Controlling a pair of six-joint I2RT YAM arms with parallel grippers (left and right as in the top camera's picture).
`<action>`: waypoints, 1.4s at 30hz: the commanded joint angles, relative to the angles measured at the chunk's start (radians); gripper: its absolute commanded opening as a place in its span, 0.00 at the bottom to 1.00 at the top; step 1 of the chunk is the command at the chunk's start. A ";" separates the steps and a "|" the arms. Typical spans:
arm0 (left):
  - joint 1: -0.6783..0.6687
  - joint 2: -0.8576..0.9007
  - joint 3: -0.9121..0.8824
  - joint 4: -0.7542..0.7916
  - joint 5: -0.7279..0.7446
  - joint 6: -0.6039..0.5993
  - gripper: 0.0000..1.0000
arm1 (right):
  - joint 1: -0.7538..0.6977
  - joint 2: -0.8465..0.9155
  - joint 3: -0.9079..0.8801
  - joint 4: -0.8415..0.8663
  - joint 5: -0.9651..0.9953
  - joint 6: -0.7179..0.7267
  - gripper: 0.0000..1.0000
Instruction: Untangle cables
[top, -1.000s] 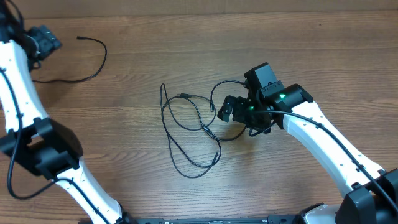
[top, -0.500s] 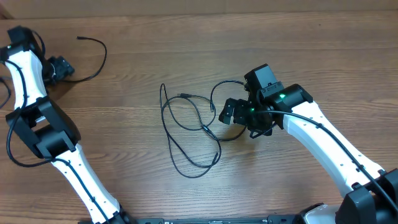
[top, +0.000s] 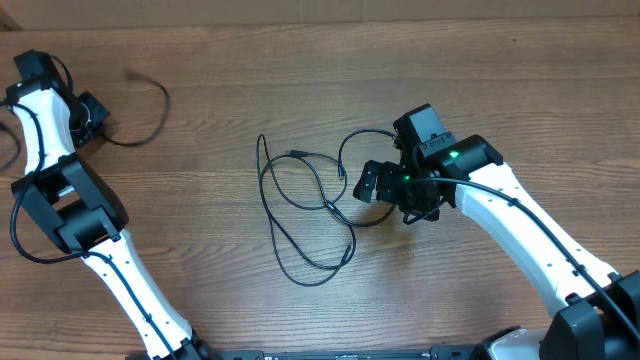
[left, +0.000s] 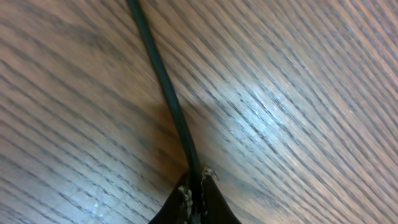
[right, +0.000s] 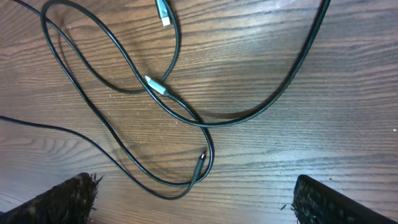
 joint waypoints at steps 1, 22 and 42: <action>-0.028 0.047 0.076 -0.039 0.044 0.042 0.04 | 0.000 0.005 -0.005 -0.005 -0.005 -0.013 1.00; -0.211 -0.054 0.411 -0.027 -0.014 0.002 0.04 | 0.000 0.005 -0.005 -0.045 -0.005 -0.039 1.00; -0.050 -0.128 0.402 -0.245 0.225 -0.139 0.95 | -0.001 0.005 -0.005 -0.027 -0.004 -0.057 1.00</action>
